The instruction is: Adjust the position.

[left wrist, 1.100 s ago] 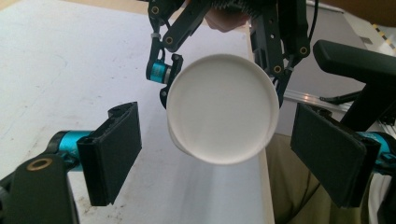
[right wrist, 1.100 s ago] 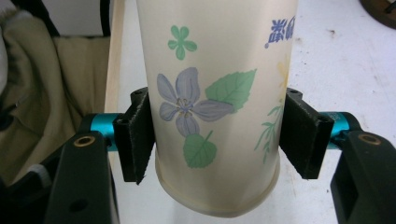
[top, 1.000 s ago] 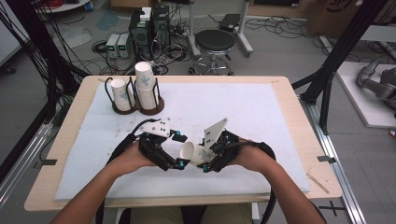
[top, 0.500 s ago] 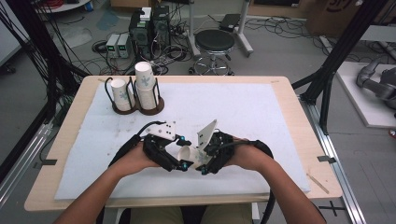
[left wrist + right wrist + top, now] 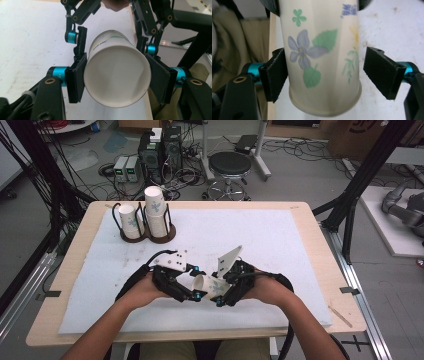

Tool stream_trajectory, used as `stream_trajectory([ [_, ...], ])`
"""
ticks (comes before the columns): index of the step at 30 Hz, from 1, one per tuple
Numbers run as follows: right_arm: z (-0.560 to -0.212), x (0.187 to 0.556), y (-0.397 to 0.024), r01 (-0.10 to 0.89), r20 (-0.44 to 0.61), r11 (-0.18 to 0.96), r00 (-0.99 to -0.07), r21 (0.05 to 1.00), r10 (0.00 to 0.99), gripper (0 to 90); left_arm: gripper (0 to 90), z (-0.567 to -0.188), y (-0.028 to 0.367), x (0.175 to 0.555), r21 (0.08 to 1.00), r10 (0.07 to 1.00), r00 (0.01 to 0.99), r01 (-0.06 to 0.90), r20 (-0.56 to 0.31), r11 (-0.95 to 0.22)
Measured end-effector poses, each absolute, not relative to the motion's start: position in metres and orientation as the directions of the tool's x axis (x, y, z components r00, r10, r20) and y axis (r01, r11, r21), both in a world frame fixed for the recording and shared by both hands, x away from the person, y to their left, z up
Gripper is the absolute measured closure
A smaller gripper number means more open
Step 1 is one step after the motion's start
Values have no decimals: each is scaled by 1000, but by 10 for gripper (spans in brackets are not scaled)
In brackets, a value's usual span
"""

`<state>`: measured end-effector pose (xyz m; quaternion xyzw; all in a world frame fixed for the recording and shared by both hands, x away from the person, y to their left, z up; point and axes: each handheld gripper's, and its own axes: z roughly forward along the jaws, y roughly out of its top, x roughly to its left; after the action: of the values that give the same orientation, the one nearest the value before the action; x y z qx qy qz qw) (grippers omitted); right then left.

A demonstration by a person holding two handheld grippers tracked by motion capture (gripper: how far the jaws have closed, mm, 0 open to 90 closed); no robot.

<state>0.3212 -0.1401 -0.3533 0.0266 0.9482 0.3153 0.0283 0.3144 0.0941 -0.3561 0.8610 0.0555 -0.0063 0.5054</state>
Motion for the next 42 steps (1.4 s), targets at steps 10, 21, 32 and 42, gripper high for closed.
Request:
stream_trajectory([
  [10, -346, 319, -171, 87, 7, 623, -992, 777, 130, 209, 371, -365, 112, 316, 925, 112, 985, 159, -128, -345],
  [21, -356, 316, -189, 146, 57, 432, -976, 890, 212, 209, 370, -374, 125, 317, 962, 133, 980, 172, -146, -214],
  [32, -377, 309, -197, 177, 92, 361, -966, 916, 240, 200, 370, -385, 130, 316, 972, 136, 980, 168, -147, -162],
  [42, -390, 308, -200, 200, 128, 339, -966, 919, 223, 200, 370, -387, 130, 313, 978, 132, 980, 163, -146, -128],
])
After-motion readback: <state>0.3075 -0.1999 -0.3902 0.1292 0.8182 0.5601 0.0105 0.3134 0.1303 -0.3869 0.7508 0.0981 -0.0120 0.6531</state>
